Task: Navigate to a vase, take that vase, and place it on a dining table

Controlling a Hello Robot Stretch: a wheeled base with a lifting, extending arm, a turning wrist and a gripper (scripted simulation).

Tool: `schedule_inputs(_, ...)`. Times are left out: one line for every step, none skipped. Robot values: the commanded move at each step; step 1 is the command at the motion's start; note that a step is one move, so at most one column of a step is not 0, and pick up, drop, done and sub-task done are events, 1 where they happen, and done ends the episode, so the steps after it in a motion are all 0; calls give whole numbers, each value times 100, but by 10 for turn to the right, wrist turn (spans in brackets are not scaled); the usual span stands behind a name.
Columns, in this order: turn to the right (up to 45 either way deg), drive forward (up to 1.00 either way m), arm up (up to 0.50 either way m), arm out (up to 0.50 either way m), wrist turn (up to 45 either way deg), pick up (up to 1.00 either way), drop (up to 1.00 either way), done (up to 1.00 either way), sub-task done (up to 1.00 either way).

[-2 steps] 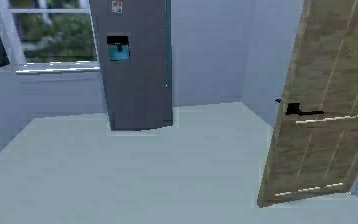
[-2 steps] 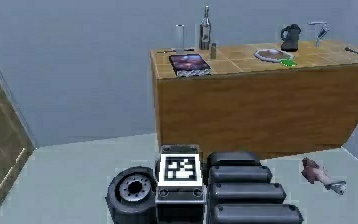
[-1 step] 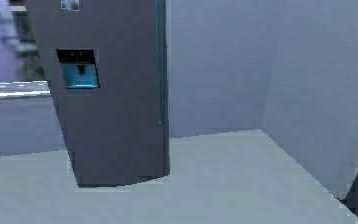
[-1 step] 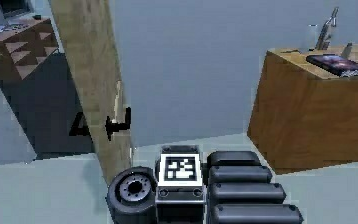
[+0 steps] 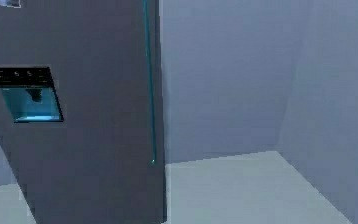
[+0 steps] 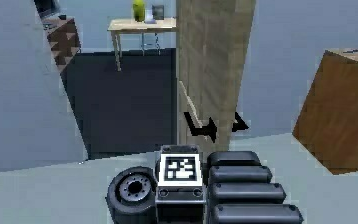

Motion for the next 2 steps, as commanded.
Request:
schedule_inputs(450, 0, 0, 0, 0, 0, 0, 0, 0)
schedule_inputs(0, 50, 0, 0, 0, 0, 0, 0, 0)
